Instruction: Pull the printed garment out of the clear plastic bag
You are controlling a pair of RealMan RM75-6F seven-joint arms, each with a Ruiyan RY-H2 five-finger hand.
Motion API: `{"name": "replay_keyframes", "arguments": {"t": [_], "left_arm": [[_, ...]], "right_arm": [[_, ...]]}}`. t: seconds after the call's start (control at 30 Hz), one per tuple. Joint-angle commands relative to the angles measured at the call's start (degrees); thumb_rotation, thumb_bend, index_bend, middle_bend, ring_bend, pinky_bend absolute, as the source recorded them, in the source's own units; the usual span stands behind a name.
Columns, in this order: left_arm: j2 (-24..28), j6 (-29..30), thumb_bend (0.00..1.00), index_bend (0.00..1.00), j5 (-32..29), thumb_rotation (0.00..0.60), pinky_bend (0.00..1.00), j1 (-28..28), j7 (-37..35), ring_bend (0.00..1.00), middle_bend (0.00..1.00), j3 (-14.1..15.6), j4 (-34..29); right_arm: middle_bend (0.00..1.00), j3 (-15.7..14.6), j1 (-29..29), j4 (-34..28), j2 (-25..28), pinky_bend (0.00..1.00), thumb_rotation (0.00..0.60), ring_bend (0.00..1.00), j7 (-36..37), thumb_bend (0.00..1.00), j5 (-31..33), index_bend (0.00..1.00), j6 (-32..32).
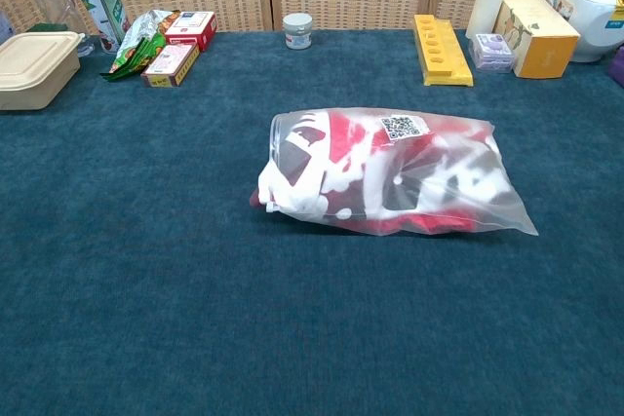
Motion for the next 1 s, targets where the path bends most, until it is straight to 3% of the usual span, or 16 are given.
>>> {"name": "replay_keyframes", "arguments": {"t": [0.03, 0.43, 0.57, 0.77, 0.93, 1.0], "left_arm": [[0.1, -0.5, 0.21, 0.36, -0.3, 0.6, 0.28, -0.1, 0.2, 0.15, 0.29, 0.1, -0.2], [1.6, 0.9, 0.21, 0.36, 0.2, 0.6, 0.28, 0.1, 0.6, 0.15, 0.29, -0.5, -1.2], [3.7, 0.8, 0.21, 0.36, 0.2, 0.6, 0.28, -0.5, 1.4, 0.15, 0.29, -1.4, -2.4], [5.4, 0.7, 0.21, 0.36, 0.6, 0.6, 0.28, -1.3, 1.9, 0.15, 0.29, -2.2, -3.7], [6.1, 0.4, 0.21, 0.36, 0.4, 0.6, 0.28, -1.6, 2.2, 0.15, 0.29, -2.4, -4.1], [6.7, 0.0, 0.21, 0.36, 0.0, 0.6, 0.28, -1.9, 2.2, 0.15, 0.29, -2.7, -4.3]], "right_arm": [[0.4, -0.1, 0.0, 0.2, -0.2, 0.31, 0.6, 0.39, 0.2, 0.15, 0.0, 0.37, -0.2], [0.4, -0.1, 0.3, 0.7, -0.2, 0.31, 0.6, 0.39, 2.0, 0.15, -1.9, 0.36, 0.5], [0.4, 0.6, 3.9, -2.2, 1.3, 0.33, 0.6, 0.39, 3.4, 0.15, -5.7, 0.35, -1.9], [0.37, 2.8, 12.0, -6.9, 1.4, 0.34, 0.6, 0.38, 3.3, 0.15, -7.7, 0.27, -10.6], [0.29, 5.0, 17.3, -9.8, 0.4, 0.33, 0.6, 0.35, 0.5, 0.11, -5.3, 0.13, -17.6], [0.25, 6.8, 21.5, -11.5, -1.0, 0.32, 0.6, 0.31, -1.5, 0.1, -2.3, 0.09, -23.6]]}}
